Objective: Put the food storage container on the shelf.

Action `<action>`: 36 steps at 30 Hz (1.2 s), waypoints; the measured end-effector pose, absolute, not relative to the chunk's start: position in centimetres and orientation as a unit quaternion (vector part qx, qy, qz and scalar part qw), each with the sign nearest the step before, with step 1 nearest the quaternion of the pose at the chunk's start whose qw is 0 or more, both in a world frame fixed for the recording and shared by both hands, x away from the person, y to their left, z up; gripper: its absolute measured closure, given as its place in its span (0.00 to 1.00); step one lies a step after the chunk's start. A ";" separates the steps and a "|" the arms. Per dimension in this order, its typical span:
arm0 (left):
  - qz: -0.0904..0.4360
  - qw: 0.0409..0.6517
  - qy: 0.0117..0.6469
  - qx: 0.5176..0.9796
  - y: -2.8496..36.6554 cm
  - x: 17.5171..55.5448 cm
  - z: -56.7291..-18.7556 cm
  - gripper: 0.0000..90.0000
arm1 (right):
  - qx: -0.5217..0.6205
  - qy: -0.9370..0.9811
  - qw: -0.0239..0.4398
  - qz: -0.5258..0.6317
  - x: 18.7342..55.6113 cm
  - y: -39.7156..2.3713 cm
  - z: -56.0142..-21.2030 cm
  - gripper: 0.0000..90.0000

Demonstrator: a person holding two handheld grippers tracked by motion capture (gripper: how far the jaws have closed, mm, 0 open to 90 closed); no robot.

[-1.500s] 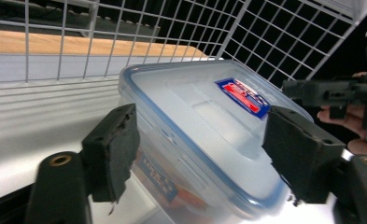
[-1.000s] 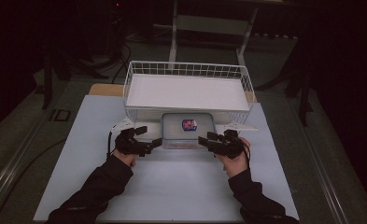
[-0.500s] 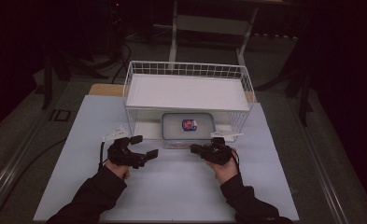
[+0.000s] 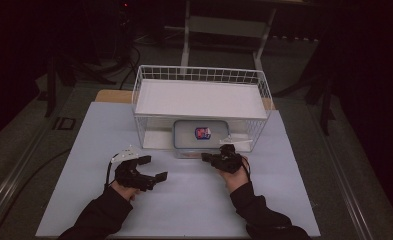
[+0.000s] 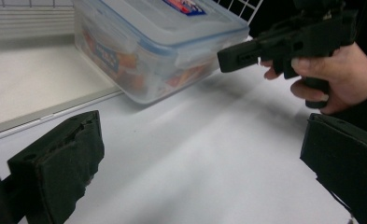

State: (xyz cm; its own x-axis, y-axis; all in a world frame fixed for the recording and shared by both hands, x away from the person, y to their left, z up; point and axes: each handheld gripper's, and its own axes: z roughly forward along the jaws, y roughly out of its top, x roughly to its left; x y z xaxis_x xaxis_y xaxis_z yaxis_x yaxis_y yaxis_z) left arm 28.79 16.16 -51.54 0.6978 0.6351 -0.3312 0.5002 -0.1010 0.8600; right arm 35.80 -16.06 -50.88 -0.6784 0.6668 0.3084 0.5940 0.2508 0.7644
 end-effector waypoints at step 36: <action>0.067 0.541 0.367 0.754 15.5 28.6 -51.9 0.00 | 0.431 0.763 0.058 0.478 41.4 -14.3 -51.3 0.99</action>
